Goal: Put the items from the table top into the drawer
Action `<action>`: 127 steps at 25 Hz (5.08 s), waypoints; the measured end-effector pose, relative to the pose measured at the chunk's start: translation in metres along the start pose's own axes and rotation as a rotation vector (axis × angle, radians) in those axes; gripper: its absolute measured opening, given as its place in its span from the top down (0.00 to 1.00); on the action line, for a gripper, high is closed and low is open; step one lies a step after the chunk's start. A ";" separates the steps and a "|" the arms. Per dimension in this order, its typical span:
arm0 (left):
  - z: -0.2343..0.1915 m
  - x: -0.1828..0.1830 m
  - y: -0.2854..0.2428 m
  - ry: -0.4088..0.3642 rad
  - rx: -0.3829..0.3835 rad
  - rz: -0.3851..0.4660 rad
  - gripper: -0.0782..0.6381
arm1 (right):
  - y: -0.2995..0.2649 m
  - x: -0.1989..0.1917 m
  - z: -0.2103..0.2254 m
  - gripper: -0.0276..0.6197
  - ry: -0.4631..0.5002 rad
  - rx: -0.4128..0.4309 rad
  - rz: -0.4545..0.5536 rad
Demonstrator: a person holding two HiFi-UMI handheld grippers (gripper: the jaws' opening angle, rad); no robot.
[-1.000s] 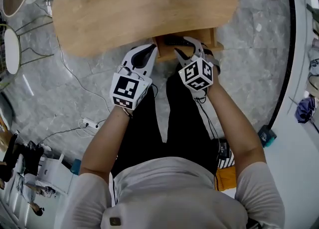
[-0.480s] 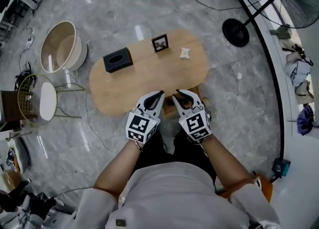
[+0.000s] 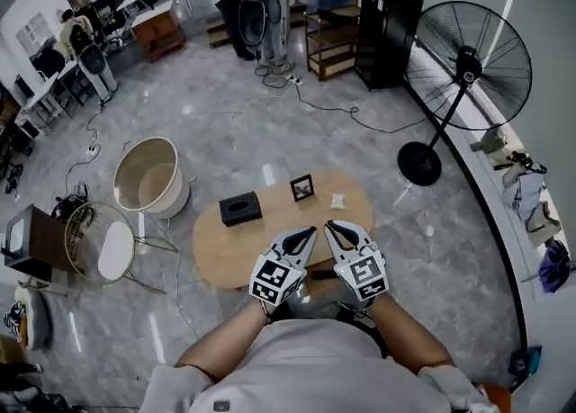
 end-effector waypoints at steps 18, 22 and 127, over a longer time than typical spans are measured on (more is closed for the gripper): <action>0.063 0.041 -0.035 -0.023 0.110 0.096 0.88 | 0.069 0.014 0.053 0.91 0.039 0.070 0.080; 0.080 0.042 -0.042 -0.018 0.141 0.103 0.88 | 0.085 0.015 0.066 0.91 0.047 0.084 0.093; -0.224 -0.352 -0.342 0.548 0.546 -0.161 0.88 | -0.368 -0.568 0.158 0.50 0.277 0.856 -0.579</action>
Point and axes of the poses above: the fingertips, and each gripper's own axes: y backward along the fingers, z to its right, x out of its top, the point moved 7 cm from there along y, backward along the fingers, and after that the axes turned 10 degrees about y, right-handed, at the moved point
